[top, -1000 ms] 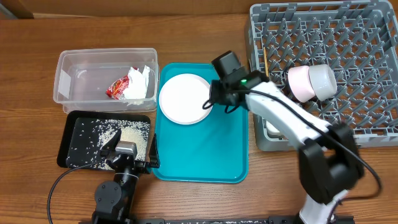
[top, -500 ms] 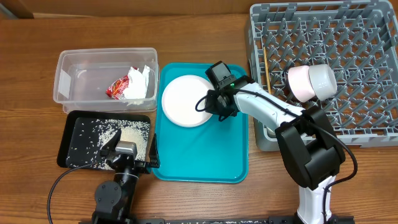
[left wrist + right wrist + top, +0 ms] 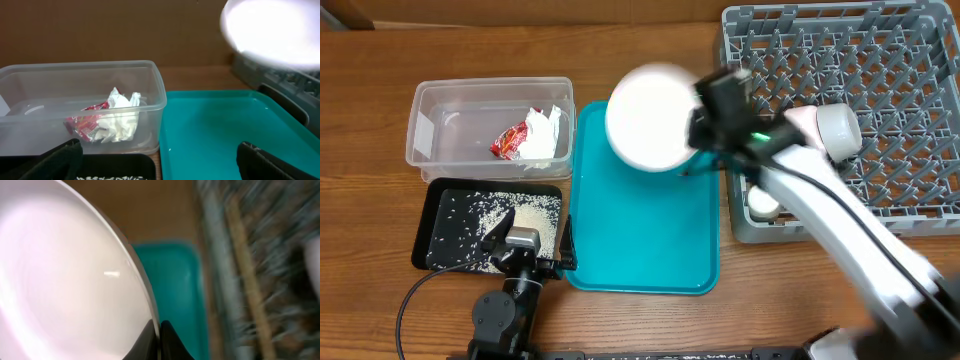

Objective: Sort waste into correct bins and load items into the dishwasher
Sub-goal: 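Lift the white plate and carry it over the dish rack, then lower the white plate upright into the rack and open the gripper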

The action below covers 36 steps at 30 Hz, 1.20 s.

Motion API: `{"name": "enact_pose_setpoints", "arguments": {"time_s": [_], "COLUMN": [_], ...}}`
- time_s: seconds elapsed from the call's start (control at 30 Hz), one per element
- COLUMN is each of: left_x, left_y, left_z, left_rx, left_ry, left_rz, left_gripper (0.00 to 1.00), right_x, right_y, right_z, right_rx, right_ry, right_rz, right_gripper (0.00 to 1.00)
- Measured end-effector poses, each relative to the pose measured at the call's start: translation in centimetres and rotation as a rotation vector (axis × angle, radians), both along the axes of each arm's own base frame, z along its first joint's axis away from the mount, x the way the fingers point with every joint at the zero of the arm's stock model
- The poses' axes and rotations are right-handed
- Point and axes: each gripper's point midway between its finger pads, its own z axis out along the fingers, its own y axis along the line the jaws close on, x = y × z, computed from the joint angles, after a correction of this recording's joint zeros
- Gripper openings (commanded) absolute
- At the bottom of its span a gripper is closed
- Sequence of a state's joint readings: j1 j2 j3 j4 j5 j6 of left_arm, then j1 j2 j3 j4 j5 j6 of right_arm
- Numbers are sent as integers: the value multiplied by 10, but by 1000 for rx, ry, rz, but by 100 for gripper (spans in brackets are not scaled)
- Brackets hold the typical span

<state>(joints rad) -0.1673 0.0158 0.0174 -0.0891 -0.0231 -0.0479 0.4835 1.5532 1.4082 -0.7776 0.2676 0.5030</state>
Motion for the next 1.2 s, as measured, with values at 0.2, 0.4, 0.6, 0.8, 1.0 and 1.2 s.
{"name": "enact_pose_setpoints", "arguments": {"time_s": [0.2,0.4,0.6,0.8,1.0,1.2], "left_x": [0,0,0,0,0,0], "left_y": [0,0,0,0,0,0], "left_z": [0,0,0,0,0,0], "left_rx": [0,0,0,0,0,0], "left_ry": [0,0,0,0,-1,-1], "left_rz": [0,0,0,0,0,0], "left_gripper": [100,100,100,100,100,100], "right_x": [-17,-18,8,46,88,110], "right_y": [-98,-162,-178,-180,-171,-169], "right_z": [114,121,118,90,42,11], "right_rx": [-237,-524,-613,-709,-830,-946], "right_ry": [-331,-317,-336,-303,-246,-193], "right_rz": [-247,-438,-506,-493,-409,-346], "right_gripper": [4,4,4,4,4,4]}}
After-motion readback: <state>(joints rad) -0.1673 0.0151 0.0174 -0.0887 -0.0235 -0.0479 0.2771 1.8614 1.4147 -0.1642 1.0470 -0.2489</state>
